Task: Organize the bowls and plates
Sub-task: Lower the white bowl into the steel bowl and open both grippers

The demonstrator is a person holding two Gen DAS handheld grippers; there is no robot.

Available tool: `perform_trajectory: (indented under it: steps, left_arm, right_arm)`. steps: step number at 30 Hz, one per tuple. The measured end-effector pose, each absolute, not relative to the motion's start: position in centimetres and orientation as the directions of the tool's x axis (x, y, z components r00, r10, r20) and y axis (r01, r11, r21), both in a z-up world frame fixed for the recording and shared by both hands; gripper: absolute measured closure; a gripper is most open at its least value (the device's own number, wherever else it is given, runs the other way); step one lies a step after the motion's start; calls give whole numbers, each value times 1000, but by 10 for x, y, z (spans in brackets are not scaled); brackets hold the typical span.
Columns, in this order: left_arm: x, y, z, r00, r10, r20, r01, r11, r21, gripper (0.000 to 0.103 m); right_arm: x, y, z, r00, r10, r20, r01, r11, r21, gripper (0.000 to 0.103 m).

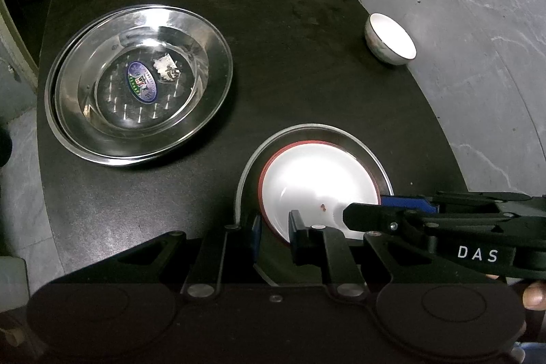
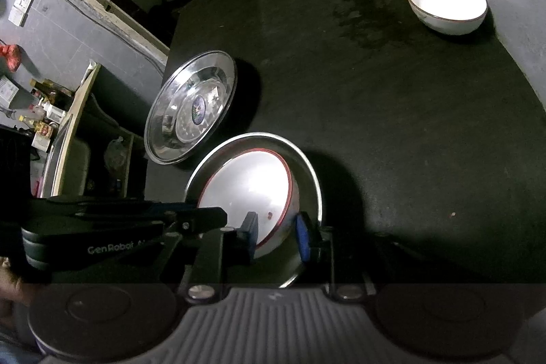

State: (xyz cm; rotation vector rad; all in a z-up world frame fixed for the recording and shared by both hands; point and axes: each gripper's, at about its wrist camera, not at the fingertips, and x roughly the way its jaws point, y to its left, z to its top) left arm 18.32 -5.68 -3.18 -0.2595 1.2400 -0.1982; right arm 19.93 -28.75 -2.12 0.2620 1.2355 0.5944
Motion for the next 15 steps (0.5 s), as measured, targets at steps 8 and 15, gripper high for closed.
perform_trajectory:
  steps: [8,15]
  left_arm:
    - [180,-56,-29,325,-286,-901,12,954,-298,85]
    - [178,-54,-22,349,-277,-895,12,956,-292,82]
  right_arm:
    - [197,-289,-19,207,561,-802,-293,817,496,67]
    - [196,-293,-12,231,568,-790,-296,814,499,60]
